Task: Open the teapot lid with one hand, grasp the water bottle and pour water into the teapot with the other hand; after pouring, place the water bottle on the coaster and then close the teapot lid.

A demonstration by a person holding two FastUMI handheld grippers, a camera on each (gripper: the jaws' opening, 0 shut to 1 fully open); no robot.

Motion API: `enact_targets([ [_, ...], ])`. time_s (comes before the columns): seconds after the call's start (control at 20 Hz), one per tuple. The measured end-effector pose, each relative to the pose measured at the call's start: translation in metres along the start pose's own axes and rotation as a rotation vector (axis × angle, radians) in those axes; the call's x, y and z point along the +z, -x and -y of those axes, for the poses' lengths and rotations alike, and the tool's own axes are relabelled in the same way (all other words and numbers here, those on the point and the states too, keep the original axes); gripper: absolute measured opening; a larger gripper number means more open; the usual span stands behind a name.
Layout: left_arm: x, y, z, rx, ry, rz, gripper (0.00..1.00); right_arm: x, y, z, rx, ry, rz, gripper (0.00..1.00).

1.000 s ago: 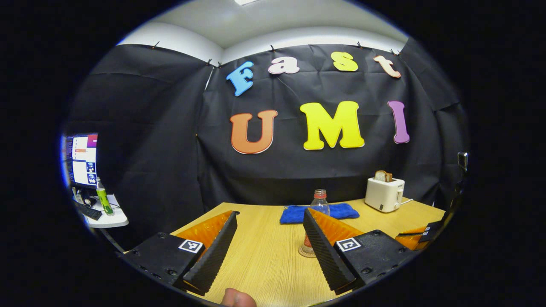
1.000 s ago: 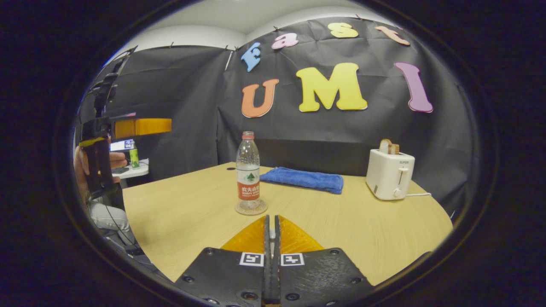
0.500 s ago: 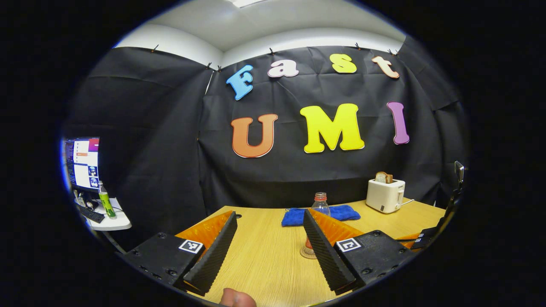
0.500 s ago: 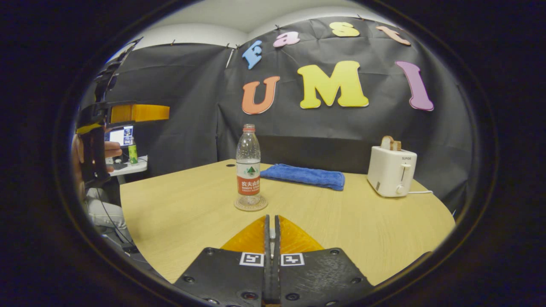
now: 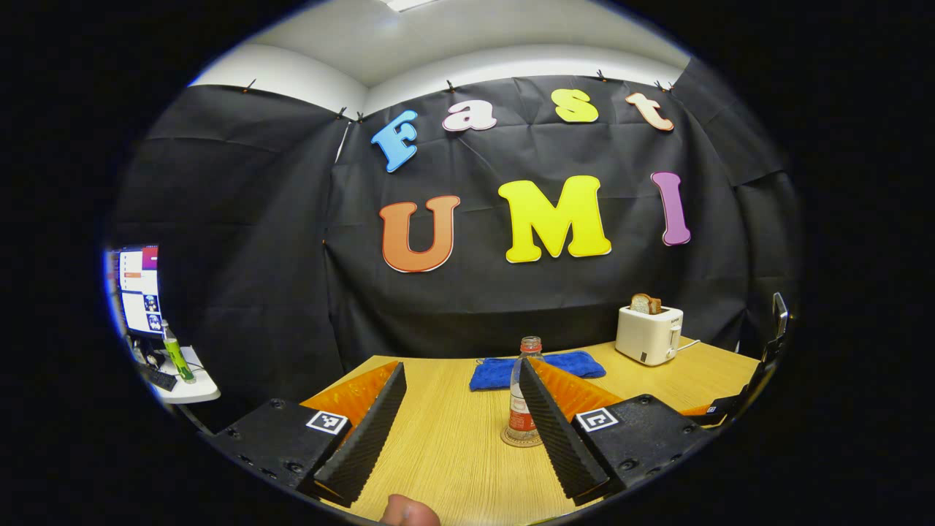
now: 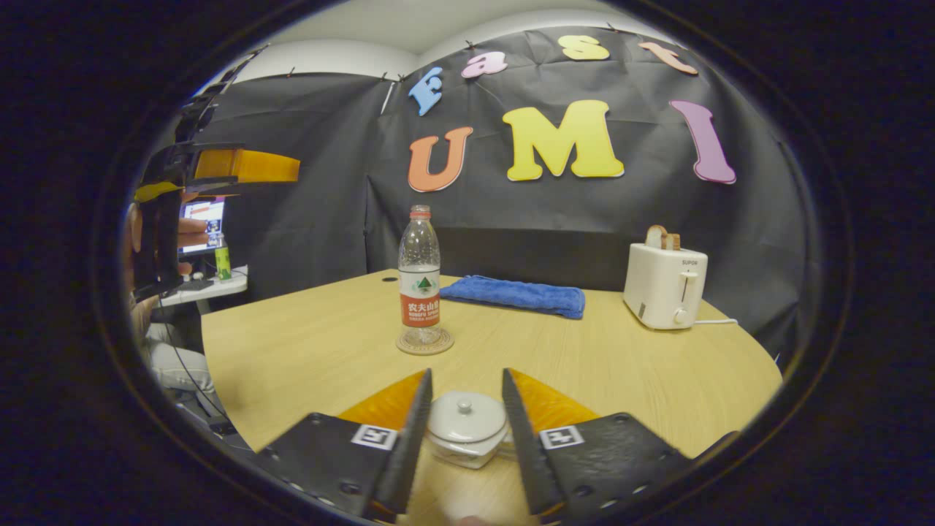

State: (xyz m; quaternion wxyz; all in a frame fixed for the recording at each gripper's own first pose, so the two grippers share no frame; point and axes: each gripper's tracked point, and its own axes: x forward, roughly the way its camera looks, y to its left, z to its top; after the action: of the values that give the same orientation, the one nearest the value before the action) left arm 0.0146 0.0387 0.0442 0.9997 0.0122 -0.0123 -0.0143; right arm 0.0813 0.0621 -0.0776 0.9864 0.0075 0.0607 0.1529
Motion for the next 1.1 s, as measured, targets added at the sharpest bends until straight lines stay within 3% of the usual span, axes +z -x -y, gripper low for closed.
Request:
enact_targets([
  [0.1, 0.018, 0.0, 0.005, -0.009, 0.005, 0.007, 0.97, 0.022, 0.009, 0.006, -0.014, -0.037, 0.05, 0.98],
  [0.35, 0.043, 0.007, 0.011, -0.01, -0.002, 0.033, 0.97, 0.067, 0.033, 0.021, -0.073, -0.008, 0.125, 0.92],
  [0.4, 0.047, 0.006, 0.014, -0.016, -0.002, 0.035, 0.97, 0.078, 0.039, 0.02, -0.072, 0.001, 0.134, 0.96],
  [0.55, 0.061, 0.004, 0.027, -0.065, -0.005, 0.029, 0.97, 0.118, 0.058, 0.018, -0.077, 0.036, 0.157, 0.92],
  [0.75, 0.075, 0.002, 0.036, -0.095, 0.035, 0.037, 0.97, 0.163, 0.085, 0.03, -0.147, 0.088, 0.202, 0.96],
  [0.9, 0.077, -0.005, 0.044, -0.137, 0.086, 0.014, 0.97, 0.18, 0.097, 0.032, -0.17, 0.094, 0.218, 0.96],
  [1.1, 0.08, -0.011, 0.042, -0.138, 0.077, 0.005, 0.97, 0.189, 0.103, 0.029, -0.176, 0.103, 0.238, 0.96],
])
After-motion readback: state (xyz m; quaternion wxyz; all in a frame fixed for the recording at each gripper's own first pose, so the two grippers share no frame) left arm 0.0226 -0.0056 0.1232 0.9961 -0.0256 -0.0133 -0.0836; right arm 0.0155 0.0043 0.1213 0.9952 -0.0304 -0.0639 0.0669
